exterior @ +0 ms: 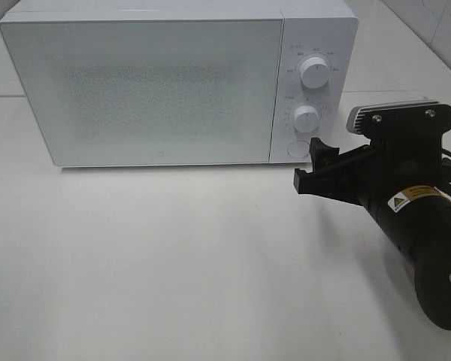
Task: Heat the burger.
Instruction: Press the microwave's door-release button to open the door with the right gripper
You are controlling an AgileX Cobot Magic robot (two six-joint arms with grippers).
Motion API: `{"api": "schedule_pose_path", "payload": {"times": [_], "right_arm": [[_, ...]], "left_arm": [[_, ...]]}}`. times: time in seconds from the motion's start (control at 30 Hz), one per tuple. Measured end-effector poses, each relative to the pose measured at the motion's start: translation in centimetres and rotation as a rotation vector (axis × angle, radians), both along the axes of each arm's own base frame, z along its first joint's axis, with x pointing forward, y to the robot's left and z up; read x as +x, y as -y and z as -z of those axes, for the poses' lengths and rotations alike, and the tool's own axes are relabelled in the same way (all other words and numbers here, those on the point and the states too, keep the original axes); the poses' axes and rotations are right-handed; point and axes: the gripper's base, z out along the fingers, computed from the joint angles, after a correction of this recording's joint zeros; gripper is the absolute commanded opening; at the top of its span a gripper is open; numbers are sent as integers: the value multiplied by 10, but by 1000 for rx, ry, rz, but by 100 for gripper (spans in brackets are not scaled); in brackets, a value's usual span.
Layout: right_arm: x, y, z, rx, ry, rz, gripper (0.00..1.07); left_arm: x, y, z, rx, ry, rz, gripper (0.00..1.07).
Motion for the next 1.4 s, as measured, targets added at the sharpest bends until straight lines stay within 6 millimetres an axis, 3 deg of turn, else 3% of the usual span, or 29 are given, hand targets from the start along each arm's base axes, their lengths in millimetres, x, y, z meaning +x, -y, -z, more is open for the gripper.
{"api": "schedule_pose_path", "payload": {"times": [0.3,0.47,0.53,0.57,0.63,0.67,0.7,0.77,0.83,0.9,1.03,1.4], "right_arm": [[1,-1,0,88,-3,22,71],[1,-1,0,160,-7,40,62],[1,-1,0,246,-12,61,49],[1,-1,0,246,-12,61,49],[1,-1,0,409,-22,102,35],[1,-1,0,409,-22,102,35],[1,-1,0,538,-31,135,25],[1,-1,0,602,-35,151,20],[0,-1,2,833,-73,216,4],[0,-1,2,899,-84,235,0],[-1,-1,4,1184,-121,322,0],[-4,-2,12,1291,-211,405,0]], "left_arm": [[0,0,0,0,0,0,98],[0,0,0,0,0,0,98],[0,0,0,0,0,0,98],[0,0,0,0,0,0,98],[0,0,0,0,0,0,98],[0,0,0,0,0,0,98],[0,0,0,0,0,0,98],[0,0,0,0,0,0,98],[0,0,0,0,0,0,98],[0,0,0,0,0,0,98],[0,0,0,0,0,0,98],[0,0,0,0,0,0,98]]}}
